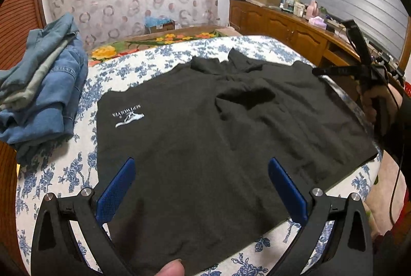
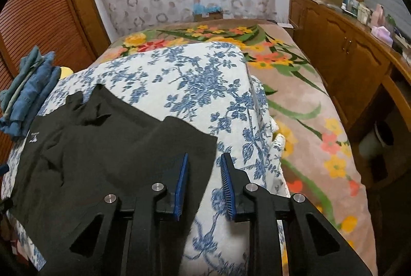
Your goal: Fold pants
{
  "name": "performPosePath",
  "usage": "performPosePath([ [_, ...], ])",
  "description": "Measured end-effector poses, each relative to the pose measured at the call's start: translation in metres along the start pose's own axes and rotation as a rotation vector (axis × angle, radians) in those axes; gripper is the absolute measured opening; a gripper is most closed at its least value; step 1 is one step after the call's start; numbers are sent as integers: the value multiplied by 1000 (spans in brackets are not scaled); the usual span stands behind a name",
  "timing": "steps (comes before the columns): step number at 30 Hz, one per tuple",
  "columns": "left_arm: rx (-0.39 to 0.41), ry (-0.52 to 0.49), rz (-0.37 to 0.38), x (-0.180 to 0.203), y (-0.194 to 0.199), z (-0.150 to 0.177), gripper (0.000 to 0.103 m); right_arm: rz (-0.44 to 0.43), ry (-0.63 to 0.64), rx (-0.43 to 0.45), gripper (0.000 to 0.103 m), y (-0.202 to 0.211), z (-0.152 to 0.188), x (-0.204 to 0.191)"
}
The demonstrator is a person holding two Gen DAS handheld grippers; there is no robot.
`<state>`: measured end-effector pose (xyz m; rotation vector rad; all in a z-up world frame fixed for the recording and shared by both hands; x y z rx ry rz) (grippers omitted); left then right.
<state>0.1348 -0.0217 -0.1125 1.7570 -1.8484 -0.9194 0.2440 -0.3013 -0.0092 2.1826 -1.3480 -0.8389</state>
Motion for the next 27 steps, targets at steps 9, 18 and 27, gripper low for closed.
performPosePath([
  [9,-30,-9,-3,2,-7,5,103,-18,30,5,3,9,1,-15],
  [18,-61,0,-9,-2,-16,10,103,89,37,18,2,28,6,-4],
  [27,-105,-4,0,-1,-25,15,103,90,67,33,7,29,-10,-17],
])
Point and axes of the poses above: each gripper's, at about its wrist camera, not at the fingertips, and y roughly against the way its jaws point, x to its right, z to its underside, the point moved 4 cm from there along -y, roughly the way its jaws point, and after that the axes turned 11 degrees about -z, right-handed, at the moved point
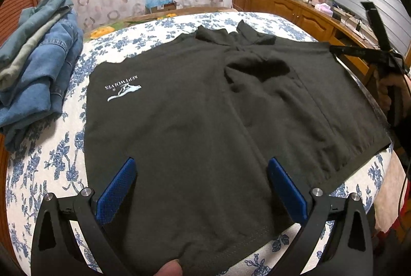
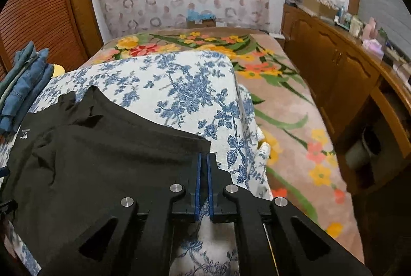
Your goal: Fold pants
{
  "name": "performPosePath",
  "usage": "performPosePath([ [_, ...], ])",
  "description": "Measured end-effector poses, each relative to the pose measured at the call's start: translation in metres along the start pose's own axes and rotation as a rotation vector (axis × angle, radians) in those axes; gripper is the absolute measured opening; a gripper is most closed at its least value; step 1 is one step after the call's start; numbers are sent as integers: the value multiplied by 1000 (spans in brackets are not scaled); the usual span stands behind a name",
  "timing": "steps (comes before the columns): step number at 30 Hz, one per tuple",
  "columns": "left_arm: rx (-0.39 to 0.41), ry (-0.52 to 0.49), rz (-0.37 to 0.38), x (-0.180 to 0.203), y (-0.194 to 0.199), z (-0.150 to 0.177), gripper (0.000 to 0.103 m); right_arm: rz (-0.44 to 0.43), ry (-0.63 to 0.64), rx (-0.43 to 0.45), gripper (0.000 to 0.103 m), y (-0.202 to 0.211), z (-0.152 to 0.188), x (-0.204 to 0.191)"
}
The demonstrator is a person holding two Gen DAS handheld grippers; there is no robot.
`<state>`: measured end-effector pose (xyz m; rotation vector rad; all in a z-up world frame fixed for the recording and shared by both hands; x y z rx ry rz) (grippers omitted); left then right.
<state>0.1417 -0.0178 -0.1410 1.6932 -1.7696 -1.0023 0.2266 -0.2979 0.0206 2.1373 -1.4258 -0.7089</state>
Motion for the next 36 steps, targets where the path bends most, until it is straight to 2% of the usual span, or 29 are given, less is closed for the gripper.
performPosePath([
  [2,-1,-1,-1,0,0,0,103,17,17,16,9,7,2,-5],
  [4,-12,-1,0,0,-2,0,103,20,44,36,17,15,5,-13],
  [6,-19,-1,-2,0,-3,1,103,41,70,52,39,24,12,-24],
  [10,-17,-4,-4,1,-3,1,103,-31,105,64,41,31,29,-52],
  [15,-17,-5,-4,0,-4,0,103,-117,157,54,51,38,60,-91],
  [19,-17,-6,-4,-1,-4,0,103,-150,193,48,54,39,78,-112],
  [28,-20,-30,5,-2,-2,4,103,-130,185,35,60,31,93,-124],
  [36,41,63,11,-31,27,21,103,-141,175,37,60,39,101,-135],
])
Point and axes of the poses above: each gripper's, at about its wrist camera, not at the fingertips, and y roughly against the way its jaws point, x to its right, z to its underside, the point moved 4 cm from there along -y, roughly the way its jaws point, and after that the axes turned 11 degrees about -z, right-handed, at the moved point
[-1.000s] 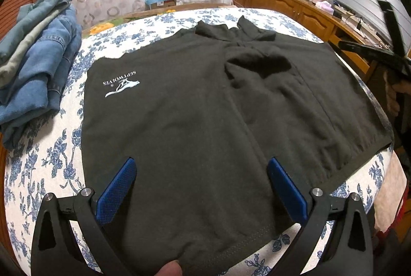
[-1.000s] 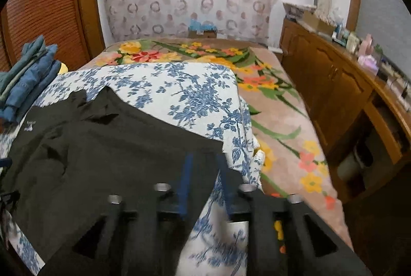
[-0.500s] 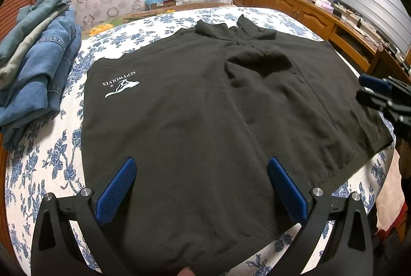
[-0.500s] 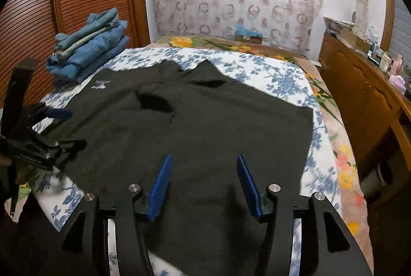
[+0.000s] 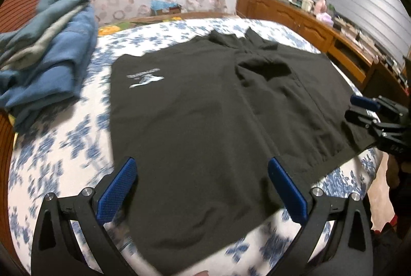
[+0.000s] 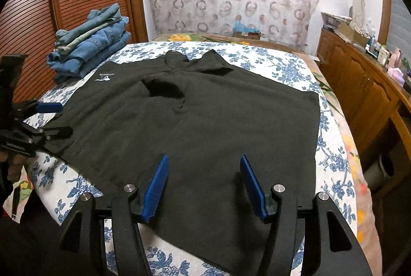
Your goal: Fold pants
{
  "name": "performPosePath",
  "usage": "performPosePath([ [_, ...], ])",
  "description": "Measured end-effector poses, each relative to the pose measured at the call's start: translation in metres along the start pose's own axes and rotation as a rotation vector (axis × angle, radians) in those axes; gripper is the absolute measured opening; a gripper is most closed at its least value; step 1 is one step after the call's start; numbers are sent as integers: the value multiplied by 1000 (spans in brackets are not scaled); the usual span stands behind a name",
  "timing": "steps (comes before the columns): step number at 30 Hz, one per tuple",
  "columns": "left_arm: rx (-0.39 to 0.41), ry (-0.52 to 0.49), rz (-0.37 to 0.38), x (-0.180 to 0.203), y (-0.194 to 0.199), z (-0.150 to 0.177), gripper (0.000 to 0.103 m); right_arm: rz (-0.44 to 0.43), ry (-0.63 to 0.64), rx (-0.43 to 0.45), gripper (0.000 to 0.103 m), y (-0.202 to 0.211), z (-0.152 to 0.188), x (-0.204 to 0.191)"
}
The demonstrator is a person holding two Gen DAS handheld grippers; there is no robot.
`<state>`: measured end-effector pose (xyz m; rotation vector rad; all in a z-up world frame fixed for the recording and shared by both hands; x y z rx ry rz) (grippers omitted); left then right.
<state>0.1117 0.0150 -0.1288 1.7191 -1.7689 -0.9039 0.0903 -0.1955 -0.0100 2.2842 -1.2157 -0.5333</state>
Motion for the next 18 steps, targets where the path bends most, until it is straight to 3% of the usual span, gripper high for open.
performPosePath([
  [8,26,87,-12,-38,21,21,92,-20,5,2,60,0,2,-9],
  [10,21,104,-19,-45,22,28,80,-23,4,0,60,-1,3,-10],
  [13,14,121,-16,-48,23,35,70,-23,2,0,60,0,4,-10],
  [18,0,95,-27,-45,24,47,62,-28,-1,1,60,1,5,-10],
])
Point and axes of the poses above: each gripper's, at about its wrist camera, not at the fingertips, and y roughly against the way its jaws point, x to its right, z to its underside, the point moved 4 cm from there along -y, roughly the way its jaws point, and after that the axes turned 11 degrees about -z, right-handed, at the moved point
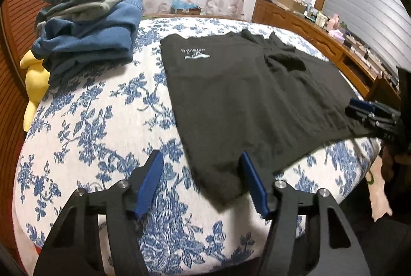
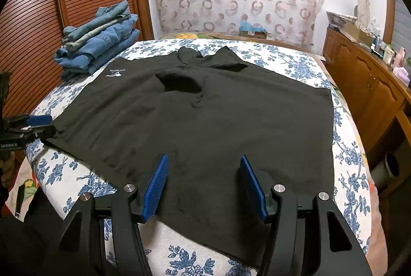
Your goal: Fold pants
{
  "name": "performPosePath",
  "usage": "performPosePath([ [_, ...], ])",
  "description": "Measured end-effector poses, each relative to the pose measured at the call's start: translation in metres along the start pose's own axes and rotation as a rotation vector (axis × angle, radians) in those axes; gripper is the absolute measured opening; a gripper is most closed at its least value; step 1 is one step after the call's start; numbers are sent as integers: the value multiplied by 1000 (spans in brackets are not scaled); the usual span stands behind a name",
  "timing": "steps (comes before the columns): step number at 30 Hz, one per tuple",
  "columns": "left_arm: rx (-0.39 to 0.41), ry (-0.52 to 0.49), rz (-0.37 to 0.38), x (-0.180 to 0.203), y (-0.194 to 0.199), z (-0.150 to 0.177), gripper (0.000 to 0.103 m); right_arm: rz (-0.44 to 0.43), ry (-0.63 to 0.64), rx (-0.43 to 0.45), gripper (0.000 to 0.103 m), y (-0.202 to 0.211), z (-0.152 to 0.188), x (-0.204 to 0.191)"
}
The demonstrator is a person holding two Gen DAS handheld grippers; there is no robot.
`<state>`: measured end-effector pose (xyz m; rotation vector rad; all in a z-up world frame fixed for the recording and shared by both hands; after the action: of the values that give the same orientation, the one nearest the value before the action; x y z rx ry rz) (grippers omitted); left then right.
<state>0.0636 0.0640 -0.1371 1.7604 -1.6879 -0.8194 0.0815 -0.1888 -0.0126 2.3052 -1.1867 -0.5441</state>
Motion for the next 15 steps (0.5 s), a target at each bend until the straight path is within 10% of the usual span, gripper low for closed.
performPosePath([
  [15,32,-35,21,15,4,-4,7,-2,-17,-3,60,-2,3,-1],
])
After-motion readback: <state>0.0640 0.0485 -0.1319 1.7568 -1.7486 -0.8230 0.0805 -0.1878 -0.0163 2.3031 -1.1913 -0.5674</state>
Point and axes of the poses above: each gripper's, at about its wrist camera, not at the fingertips, and y roughly against the way its jaws point, x to its right, z to its underside, the point moved 4 cm from there along -y, roughly the way its jaws point, and after that the axes turned 11 degrees about -z, right-handed, at the moved point
